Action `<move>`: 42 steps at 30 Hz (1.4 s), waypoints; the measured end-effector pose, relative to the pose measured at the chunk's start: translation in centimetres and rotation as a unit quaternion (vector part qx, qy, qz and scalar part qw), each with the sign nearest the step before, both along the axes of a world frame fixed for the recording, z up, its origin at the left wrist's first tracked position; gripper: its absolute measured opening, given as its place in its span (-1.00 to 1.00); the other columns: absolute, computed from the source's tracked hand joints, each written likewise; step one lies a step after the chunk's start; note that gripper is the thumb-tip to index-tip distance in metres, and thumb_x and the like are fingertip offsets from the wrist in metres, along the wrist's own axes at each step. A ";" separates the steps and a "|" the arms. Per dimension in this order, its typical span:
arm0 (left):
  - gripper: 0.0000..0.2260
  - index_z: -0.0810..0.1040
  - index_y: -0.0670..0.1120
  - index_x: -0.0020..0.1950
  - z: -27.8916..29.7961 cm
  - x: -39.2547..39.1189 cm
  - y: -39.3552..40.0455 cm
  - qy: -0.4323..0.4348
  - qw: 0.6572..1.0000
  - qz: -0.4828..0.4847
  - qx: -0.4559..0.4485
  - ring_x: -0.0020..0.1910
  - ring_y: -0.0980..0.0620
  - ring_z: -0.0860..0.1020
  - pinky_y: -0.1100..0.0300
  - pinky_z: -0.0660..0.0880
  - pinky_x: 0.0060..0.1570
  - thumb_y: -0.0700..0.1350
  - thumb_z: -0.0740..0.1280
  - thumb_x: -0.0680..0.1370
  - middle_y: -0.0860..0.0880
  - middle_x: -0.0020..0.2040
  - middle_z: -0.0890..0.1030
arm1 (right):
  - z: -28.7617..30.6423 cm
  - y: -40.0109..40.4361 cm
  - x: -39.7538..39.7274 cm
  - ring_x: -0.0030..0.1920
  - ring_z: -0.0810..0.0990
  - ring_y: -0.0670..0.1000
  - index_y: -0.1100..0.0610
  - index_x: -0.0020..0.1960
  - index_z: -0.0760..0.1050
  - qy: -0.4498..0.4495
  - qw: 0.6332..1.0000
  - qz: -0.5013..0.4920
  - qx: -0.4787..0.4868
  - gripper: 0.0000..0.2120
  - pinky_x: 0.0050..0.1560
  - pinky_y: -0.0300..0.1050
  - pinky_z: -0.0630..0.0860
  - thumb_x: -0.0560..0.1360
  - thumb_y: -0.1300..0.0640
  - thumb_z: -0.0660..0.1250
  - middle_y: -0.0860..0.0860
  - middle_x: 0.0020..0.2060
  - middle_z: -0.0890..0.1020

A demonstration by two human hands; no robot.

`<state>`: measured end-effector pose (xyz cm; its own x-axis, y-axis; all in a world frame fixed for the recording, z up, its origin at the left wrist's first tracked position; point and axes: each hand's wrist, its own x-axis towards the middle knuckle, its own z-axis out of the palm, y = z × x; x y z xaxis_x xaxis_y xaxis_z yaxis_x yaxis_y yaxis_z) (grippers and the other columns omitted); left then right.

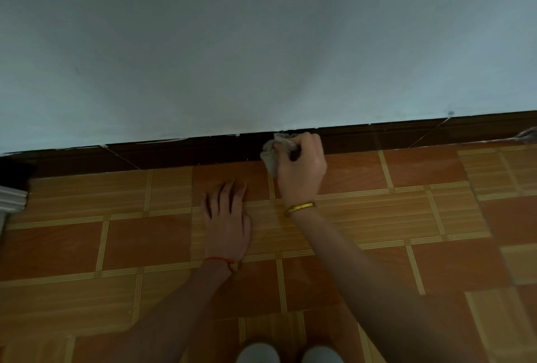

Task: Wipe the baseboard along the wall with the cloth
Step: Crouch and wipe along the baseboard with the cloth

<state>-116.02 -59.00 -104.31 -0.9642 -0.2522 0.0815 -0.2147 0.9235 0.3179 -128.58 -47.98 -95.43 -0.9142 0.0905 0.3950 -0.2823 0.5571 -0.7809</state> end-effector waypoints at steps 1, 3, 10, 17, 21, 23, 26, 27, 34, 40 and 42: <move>-0.52 0.38 -0.08 0.47 0.0 0.0 0.0 -0.002 1.000 -0.001 -0.001 0.43 -0.18 0.32 -0.31 0.17 0.43 -0.08 0.12 0.54 -0.14 0.46 0.38 | 0.0 0.0 -0.1 -0.23 0.45 -0.05 0.20 -0.24 0.43 0.001 1.000 -0.005 -0.004 -0.81 -0.26 -0.33 0.40 0.40 0.30 0.46 0.03 -0.23 0.49; -0.52 0.37 -0.07 0.48 -0.1 0.0 -0.1 -0.007 1.000 -0.001 0.002 0.44 -0.18 0.32 -0.30 0.15 0.45 -0.08 0.12 0.55 -0.13 0.46 0.37 | -0.2 1.3 -0.8 -0.25 0.42 -0.08 0.20 -0.23 0.44 0.004 0.999 -0.048 -0.013 -0.82 -0.25 -0.38 0.37 0.41 0.28 0.45 0.03 -0.24 0.49; -0.53 0.38 -0.07 0.48 -0.1 -0.1 0.1 -0.009 1.000 0.004 0.013 0.46 -0.16 0.30 -0.31 0.14 0.46 -0.08 0.10 0.56 -0.12 0.46 0.37 | -1.2 5.9 -2.8 -0.20 0.43 -0.11 0.21 -0.17 0.44 -0.056 0.982 -0.178 -0.037 -0.81 -0.20 -0.54 0.34 0.41 0.21 0.47 0.03 -0.17 0.51; -0.53 0.40 -0.07 0.46 -0.2 -0.1 0.1 -0.007 1.000 0.003 0.005 0.46 -0.18 0.31 -0.31 0.16 0.45 -0.08 0.10 0.55 -0.14 0.43 0.40 | -3.7 -0.3 0.4 -0.18 0.49 0.03 0.24 -0.17 0.45 -0.085 0.994 0.026 0.070 -0.82 -0.21 -0.32 0.34 0.36 0.36 0.45 0.11 -0.16 0.50; -0.53 0.40 -0.06 0.47 -0.2 0.0 0.0 -0.002 1.000 0.003 0.013 0.47 -0.16 0.29 -0.30 0.14 0.46 -0.08 0.11 0.55 -0.12 0.45 0.38 | -4.4 1.6 -0.5 -0.19 0.48 0.07 0.24 -0.18 0.45 -0.090 0.993 -0.016 0.074 -0.84 -0.20 -0.29 0.29 0.37 0.36 0.43 0.13 -0.18 0.50; -0.54 0.39 -0.06 0.47 -0.2 0.0 0.1 -0.001 1.000 0.003 0.015 0.46 -0.16 0.30 -0.30 0.15 0.46 -0.08 0.10 0.56 -0.12 0.45 0.38 | -4.5 4.7 -2.0 -0.20 0.49 0.12 0.26 -0.17 0.45 -0.096 0.988 -0.101 0.062 -0.85 -0.19 -0.25 0.29 0.37 0.33 0.43 0.17 -0.18 0.52; -0.54 0.40 -0.07 0.46 -0.1 -0.2 0.2 -0.001 1.000 0.005 0.013 0.46 -0.16 0.30 -0.31 0.15 0.46 -0.08 0.09 0.56 -0.13 0.45 0.38 | -4.3 6.8 -2.7 -0.20 0.43 0.02 0.28 -0.13 0.45 -0.127 0.978 -0.152 0.058 -0.82 -0.18 -0.11 0.43 0.36 0.33 0.45 0.18 -0.11 0.53; -0.54 0.40 -0.07 0.46 0.0 -0.2 0.2 -0.002 1.000 0.007 0.012 0.46 -0.16 0.30 -0.31 0.15 0.46 -0.08 0.10 0.56 -0.13 0.45 0.38 | -4.2 6.4 -2.6 -0.20 0.40 -0.02 0.29 -0.14 0.44 -0.127 0.980 -0.143 0.056 -0.82 -0.20 -0.18 0.38 0.36 0.34 0.44 0.19 -0.11 0.53; -0.53 0.41 -0.08 0.45 -0.3 -0.1 0.1 0.002 1.000 0.003 -0.004 0.43 -0.17 0.33 -0.30 0.19 0.43 -0.08 0.12 0.54 -0.13 0.44 0.40 | -4.4 1.1 -0.1 -0.18 0.44 -0.01 0.25 -0.14 0.46 -0.117 0.988 0.040 0.087 -0.82 -0.22 -0.28 0.31 0.35 0.40 0.42 0.13 -0.13 0.49; -0.53 0.39 -0.06 0.47 -0.1 -0.1 0.0 -0.004 1.000 0.006 0.009 0.44 -0.15 0.30 -0.31 0.18 0.43 -0.09 0.12 0.55 -0.11 0.45 0.38 | -3.0 5.0 -1.8 -0.20 0.45 -0.07 0.22 -0.16 0.46 -0.079 0.990 -0.117 0.003 -0.81 -0.17 -0.28 0.42 0.38 0.27 0.48 0.08 -0.21 0.54; -0.53 0.38 -0.06 0.47 0.0 -0.1 0.1 -0.012 1.000 0.004 0.012 0.45 -0.16 0.29 -0.31 0.17 0.44 -0.09 0.13 0.55 -0.11 0.46 0.37 | -1.7 6.2 -2.4 -0.19 0.47 -0.10 0.20 -0.14 0.48 -0.047 0.986 -0.153 -0.036 -0.82 -0.16 -0.43 0.38 0.39 0.21 0.48 0.06 -0.19 0.57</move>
